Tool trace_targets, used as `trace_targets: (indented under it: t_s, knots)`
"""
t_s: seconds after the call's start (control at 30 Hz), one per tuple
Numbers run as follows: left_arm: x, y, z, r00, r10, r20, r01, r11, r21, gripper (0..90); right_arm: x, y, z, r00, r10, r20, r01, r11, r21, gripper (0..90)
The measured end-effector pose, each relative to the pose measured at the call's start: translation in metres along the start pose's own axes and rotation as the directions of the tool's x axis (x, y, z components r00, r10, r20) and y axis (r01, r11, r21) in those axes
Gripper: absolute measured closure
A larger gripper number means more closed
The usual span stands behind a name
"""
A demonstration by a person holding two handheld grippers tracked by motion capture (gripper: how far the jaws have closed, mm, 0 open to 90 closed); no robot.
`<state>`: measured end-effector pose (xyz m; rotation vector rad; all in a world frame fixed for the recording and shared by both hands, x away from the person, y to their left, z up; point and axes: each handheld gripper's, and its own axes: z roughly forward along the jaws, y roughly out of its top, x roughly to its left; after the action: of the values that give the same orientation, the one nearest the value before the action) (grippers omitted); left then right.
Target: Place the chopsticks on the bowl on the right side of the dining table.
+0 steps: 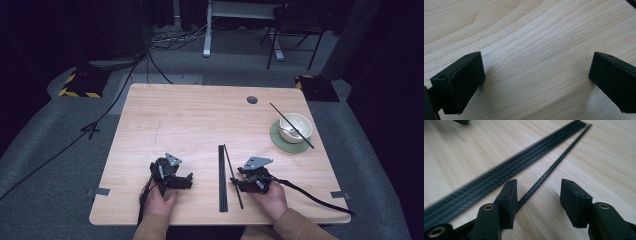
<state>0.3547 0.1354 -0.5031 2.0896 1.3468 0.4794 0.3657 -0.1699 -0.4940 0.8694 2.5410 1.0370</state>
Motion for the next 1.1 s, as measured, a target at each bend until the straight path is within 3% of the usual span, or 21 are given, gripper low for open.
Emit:
trace_targets:
  t_s: [0.07,0.23,0.4,0.63,0.87,1.0,1.1]
  knots:
    - [0.000,0.000,0.000,1.0000,-0.001,0.000,0.001,1.0000,-0.001,0.6,-0.008,-0.003,-0.003,0.9997,0.004,0.024,-0.004,1.000,-0.007,51.0]
    - [0.000,0.000,0.000,1.0000,-0.002,-0.001,0.002,1.0000,-0.001,0.6,-0.031,-0.007,-0.010,0.9954,0.077,0.057,-0.076,0.997,-0.005,52.9]
    - [0.000,0.000,0.000,1.0000,-0.002,-0.001,0.002,1.0000,-0.001,0.6,-0.038,-0.005,-0.012,0.9931,0.074,0.091,-0.076,0.997,0.020,55.7]
    - [0.000,0.000,0.000,1.0000,-0.002,-0.001,0.002,1.0000,-0.001,0.6,-0.043,-0.005,-0.013,0.9933,0.063,0.097,-0.069,0.996,0.055,67.1]
    - [0.000,0.000,0.000,1.0000,-0.002,-0.001,0.002,1.0000,-0.001,0.6,-0.049,-0.005,-0.015,0.9909,0.095,0.096,-0.102,0.992,0.070,76.1]
    - [0.000,0.000,0.000,1.0000,0.000,0.000,0.000,1.0000,0.000,0.6,-0.058,-0.009,-0.017,0.9876,0.145,0.060,-0.148,0.988,0.053,81.3]
    - [0.000,0.000,0.000,1.0000,0.000,0.000,0.000,1.0000,0.000,0.6,-0.061,-0.009,-0.019,0.9877,0.141,0.067,-0.146,0.987,0.065,84.9]
